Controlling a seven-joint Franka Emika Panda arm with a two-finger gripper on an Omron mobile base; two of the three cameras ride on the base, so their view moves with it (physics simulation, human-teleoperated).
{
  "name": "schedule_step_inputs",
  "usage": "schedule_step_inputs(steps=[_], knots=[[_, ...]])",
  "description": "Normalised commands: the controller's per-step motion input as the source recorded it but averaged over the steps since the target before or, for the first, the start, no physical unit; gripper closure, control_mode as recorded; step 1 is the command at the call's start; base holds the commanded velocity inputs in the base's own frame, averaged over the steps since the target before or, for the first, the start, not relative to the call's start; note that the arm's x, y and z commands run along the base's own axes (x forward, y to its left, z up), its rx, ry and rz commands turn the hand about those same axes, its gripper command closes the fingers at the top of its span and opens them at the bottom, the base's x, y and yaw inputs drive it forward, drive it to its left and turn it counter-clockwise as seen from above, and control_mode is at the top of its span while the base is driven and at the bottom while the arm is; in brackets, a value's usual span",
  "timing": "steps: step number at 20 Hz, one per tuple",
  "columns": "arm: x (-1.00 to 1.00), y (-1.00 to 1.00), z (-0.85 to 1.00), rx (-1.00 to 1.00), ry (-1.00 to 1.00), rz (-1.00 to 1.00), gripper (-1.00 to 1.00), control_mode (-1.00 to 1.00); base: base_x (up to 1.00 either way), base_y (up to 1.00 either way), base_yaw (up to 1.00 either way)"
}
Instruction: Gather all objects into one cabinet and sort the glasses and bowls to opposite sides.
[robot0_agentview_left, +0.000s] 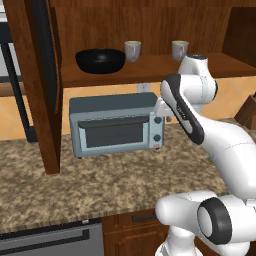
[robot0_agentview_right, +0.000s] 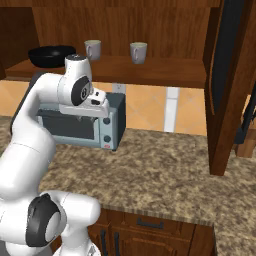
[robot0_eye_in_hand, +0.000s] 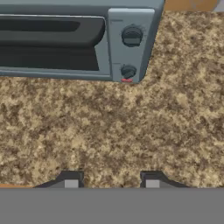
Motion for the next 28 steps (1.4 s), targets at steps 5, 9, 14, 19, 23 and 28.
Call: schedule_step_inputs(steps=[5, 9, 14, 19, 23, 28], knots=[[-0.50, -0.06, 0.00, 0.00, 0.00, -0.01, -1.00, -1.00, 0.00, 0.00, 0.00], [-0.99, -0.44, 0.03, 0.01, -0.04, -0.06, -1.00, -1.00, 0.00, 0.00, 0.00], [-1.00, -0.49, 0.25, 0.00, -0.01, -0.11, -1.00, -1.00, 0.00, 0.00, 0.00], [-1.00, -0.07, 0.28, -0.02, 0.00, -0.08, -1.00, -1.00, 0.00, 0.00, 0.00], [-0.81, 0.23, 0.23, -0.07, 0.00, -0.05, -1.00, -1.00, 0.00, 0.00, 0.00], [-0.23, 0.54, 0.23, -0.04, 0.00, 0.00, -1.00, -1.00, 0.00, 0.00, 0.00]])
